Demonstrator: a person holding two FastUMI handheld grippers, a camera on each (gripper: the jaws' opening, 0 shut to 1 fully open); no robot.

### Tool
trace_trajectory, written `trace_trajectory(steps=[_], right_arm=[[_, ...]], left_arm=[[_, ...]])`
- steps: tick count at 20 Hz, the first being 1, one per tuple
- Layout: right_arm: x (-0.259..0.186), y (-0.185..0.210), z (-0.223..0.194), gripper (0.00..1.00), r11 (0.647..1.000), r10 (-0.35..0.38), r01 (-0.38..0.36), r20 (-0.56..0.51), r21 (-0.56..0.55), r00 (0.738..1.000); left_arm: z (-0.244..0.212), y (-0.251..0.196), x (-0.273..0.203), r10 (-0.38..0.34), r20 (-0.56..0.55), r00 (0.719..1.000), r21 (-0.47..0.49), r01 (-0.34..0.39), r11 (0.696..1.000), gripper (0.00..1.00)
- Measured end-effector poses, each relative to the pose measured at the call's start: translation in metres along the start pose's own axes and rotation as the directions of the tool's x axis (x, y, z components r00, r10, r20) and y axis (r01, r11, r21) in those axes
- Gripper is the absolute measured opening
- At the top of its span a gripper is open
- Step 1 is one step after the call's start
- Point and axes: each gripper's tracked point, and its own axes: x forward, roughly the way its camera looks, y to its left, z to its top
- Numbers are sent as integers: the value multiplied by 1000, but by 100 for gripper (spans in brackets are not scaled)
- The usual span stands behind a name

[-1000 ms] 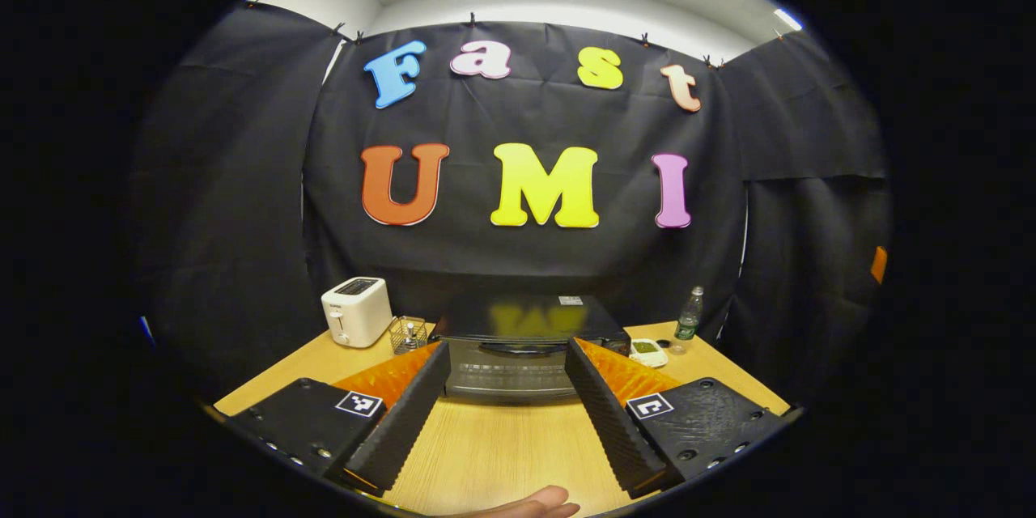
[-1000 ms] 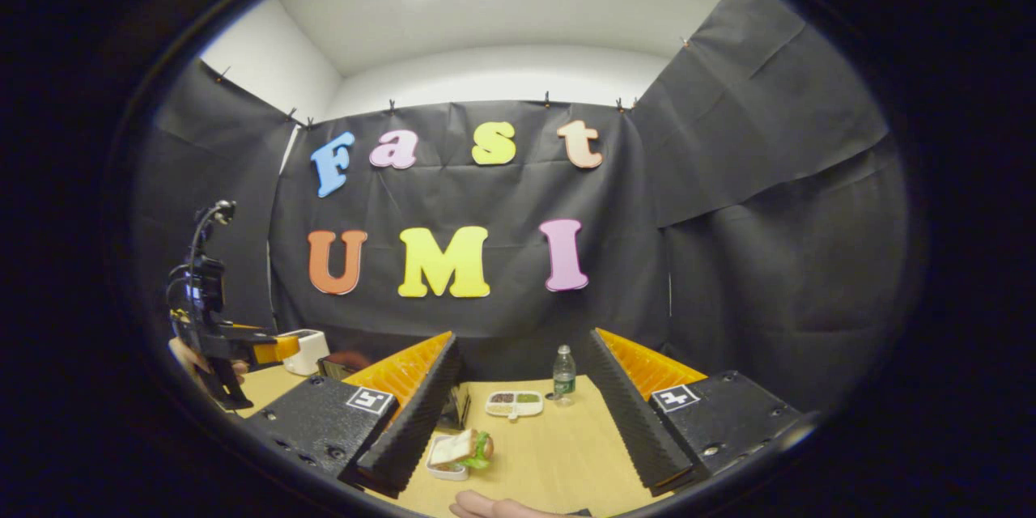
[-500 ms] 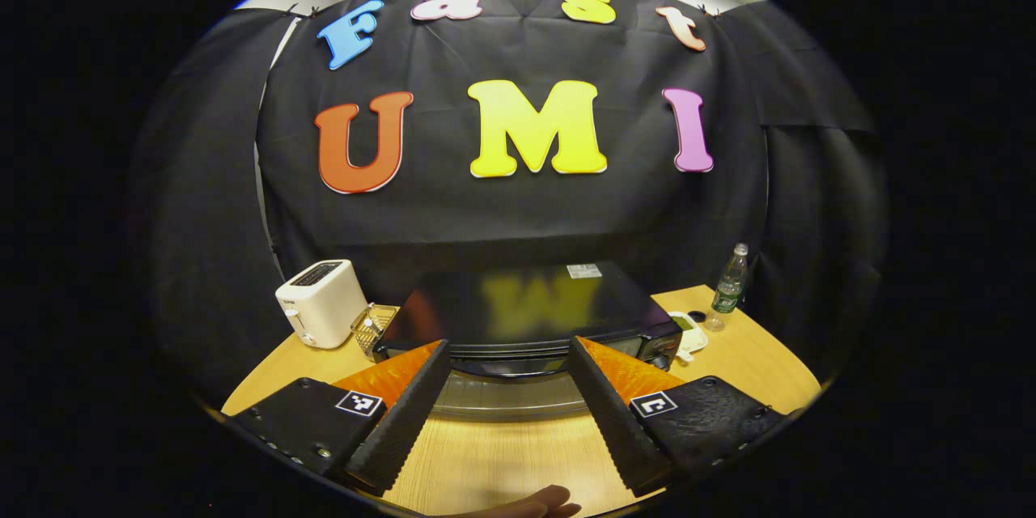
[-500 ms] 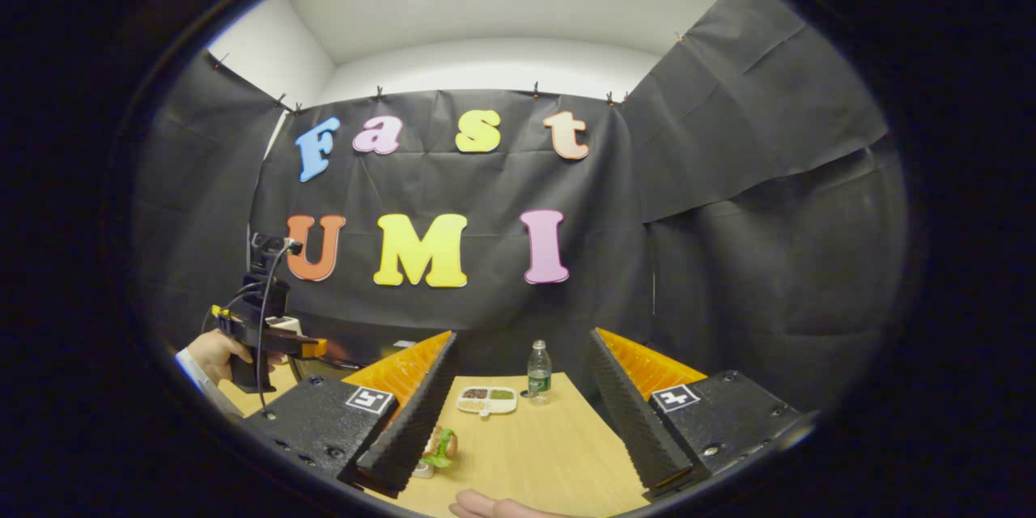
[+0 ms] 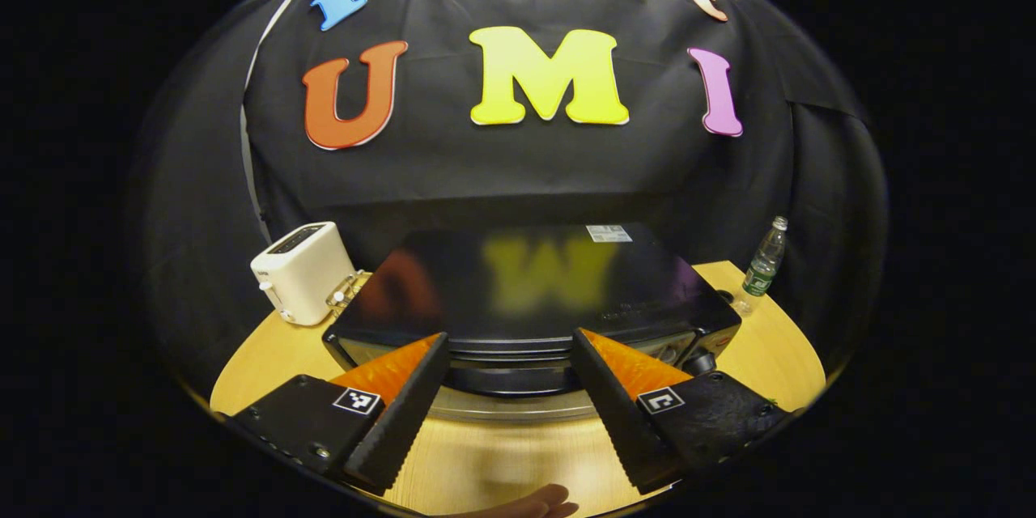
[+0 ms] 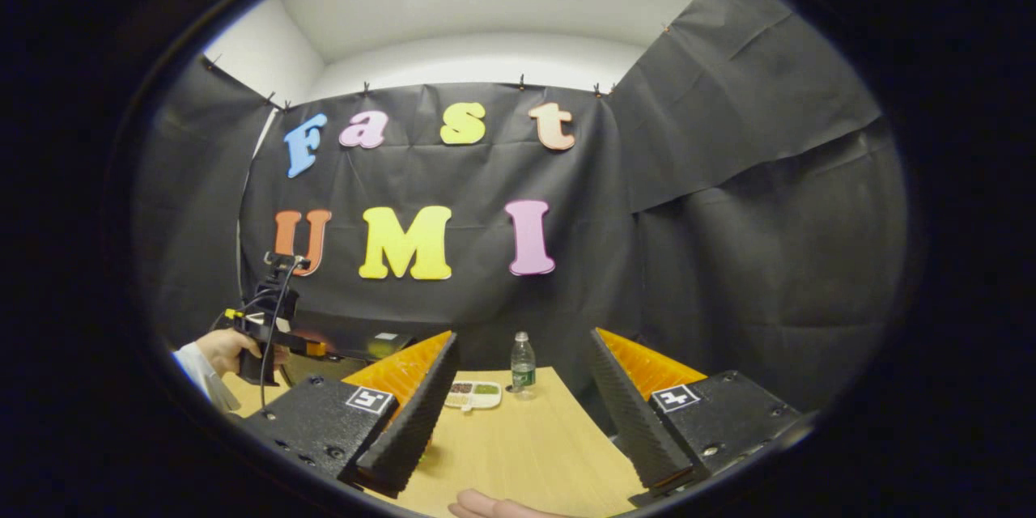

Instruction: Open the electric oven with the left hand, put the food in, and close the electric oven.

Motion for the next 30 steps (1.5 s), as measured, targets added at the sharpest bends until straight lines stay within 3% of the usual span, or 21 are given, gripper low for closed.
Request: trace_trajectory(steps=[1, 8, 16, 22, 30], right_arm=[[-1, 0, -3, 97, 1000, 4, -4, -9, 4, 1000], [-16, 2, -6, 100, 999, 5, -6, -17, -38, 1000], [-23, 28, -10, 97, 999, 50, -51, -54, -18, 997], [-23, 37, -22, 97, 998, 57, -57, -114, 3, 992], [7, 56, -46, 97, 994, 104, -91, -237, 64, 966]], left_arm=[[-5, 1, -1, -2, -14, 1000, -3, 2, 1000, 95], [-32, 1, -40, -17, -53, 998, -7, 16, 1000, 98], [-104, 0, -90, -20, -98, 995, -23, 18, 1000, 97], [-149, -3, -99, -22, -133, 991, -34, 17, 999, 98], [-167, -4, -99, -20, -109, 994, -10, 19, 1000, 95]])
